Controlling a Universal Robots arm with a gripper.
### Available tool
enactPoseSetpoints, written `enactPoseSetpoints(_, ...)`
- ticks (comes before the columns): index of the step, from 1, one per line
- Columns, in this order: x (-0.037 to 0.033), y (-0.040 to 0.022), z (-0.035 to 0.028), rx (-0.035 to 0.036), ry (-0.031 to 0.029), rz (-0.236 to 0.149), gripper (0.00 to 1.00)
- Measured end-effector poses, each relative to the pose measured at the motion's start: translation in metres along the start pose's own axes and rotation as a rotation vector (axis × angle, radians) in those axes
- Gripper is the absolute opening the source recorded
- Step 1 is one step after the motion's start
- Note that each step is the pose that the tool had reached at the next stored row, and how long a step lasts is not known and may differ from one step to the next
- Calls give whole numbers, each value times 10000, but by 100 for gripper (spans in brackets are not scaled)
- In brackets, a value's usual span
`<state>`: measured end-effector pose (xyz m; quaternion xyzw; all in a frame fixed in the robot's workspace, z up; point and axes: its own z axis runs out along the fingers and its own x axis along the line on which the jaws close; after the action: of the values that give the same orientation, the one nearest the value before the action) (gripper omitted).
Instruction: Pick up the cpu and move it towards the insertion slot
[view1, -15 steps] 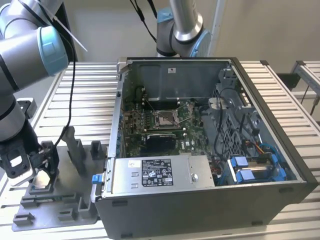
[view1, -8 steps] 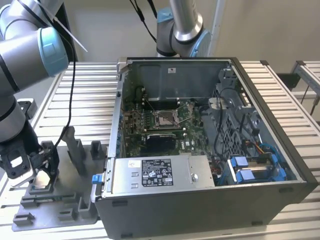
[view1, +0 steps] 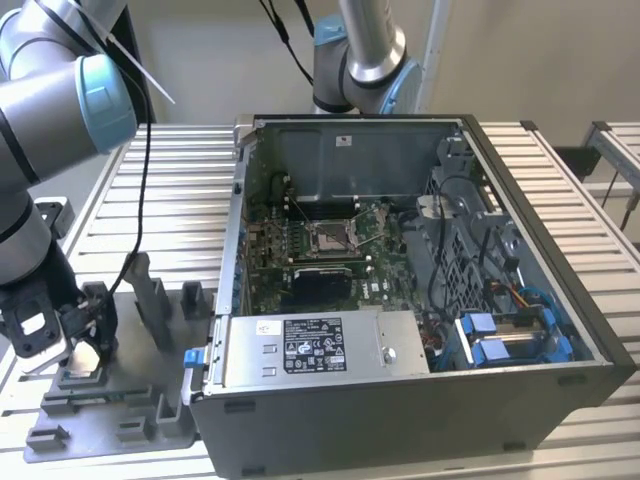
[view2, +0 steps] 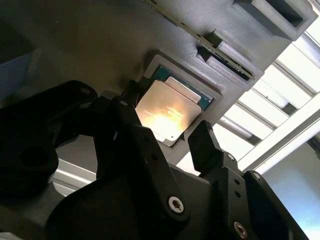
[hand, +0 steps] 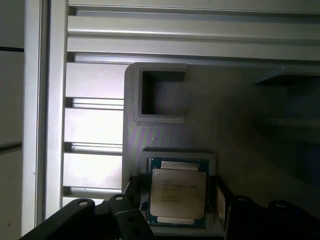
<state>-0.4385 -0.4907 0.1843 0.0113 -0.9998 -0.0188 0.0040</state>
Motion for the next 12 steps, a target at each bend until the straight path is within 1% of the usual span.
enactPoseSetpoints(12,0,0,2,0,0,0,0)
